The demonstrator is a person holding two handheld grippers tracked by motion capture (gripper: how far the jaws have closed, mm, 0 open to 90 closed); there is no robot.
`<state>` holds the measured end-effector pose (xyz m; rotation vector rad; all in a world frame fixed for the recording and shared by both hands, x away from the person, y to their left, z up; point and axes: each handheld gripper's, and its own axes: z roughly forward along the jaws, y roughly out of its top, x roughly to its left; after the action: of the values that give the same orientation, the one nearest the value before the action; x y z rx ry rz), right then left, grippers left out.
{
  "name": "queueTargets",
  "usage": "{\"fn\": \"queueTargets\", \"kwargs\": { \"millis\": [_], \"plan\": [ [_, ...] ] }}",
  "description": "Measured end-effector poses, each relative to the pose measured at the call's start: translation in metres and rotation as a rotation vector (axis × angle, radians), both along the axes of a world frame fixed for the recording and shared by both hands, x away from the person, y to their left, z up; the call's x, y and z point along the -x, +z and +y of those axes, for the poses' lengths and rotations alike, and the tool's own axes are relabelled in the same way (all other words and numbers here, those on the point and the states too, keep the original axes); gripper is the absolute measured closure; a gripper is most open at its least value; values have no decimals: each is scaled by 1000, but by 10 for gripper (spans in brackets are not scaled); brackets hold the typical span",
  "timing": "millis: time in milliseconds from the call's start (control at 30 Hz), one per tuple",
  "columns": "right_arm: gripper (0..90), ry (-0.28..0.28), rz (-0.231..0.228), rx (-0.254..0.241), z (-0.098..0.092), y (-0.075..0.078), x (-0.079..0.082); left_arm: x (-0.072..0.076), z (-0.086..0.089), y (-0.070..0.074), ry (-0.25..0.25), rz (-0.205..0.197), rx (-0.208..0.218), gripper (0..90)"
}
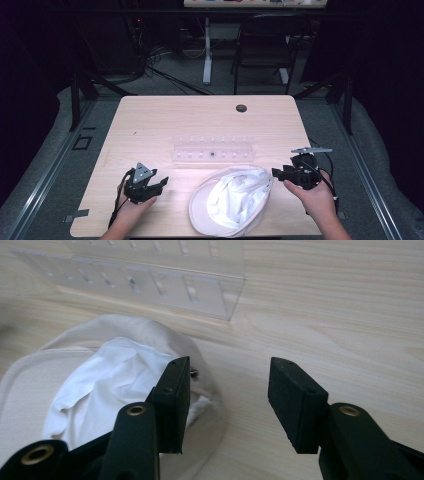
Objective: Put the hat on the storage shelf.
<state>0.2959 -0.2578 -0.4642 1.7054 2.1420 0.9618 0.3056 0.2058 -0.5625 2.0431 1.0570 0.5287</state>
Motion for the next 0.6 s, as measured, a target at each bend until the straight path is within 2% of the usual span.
{"fn": "queueTargets", "kwargs": {
  "millis": [67,100,167,267,333,400,467,500,600],
  "plan": [
    [526,18,15,-2,5,4,-1,0,0,0,-2,3,-2,459],
    [534,28,42,9,10,6,-2,0,-1,0,-6,3,-4,458],
    [537,31,54,13,12,6,-3,0,-1,0,-8,2,-5,458],
    [559,46,125,55,21,2,-8,0,-2,-1,-10,2,-4,459],
    [561,47,136,61,22,1,-9,0,-2,-1,-13,2,-6,459],
    [570,40,176,71,26,-3,-11,0,-2,-1,-13,2,-5,459],
    [575,43,186,74,26,-4,-12,0,-2,-1,-13,3,-5,458],
    [582,39,216,74,27,-7,-14,0,-2,-1,-13,4,-5,458],
    [587,44,240,89,28,-11,-17,0,-3,-1,-18,5,-7,459]
  ]
}}
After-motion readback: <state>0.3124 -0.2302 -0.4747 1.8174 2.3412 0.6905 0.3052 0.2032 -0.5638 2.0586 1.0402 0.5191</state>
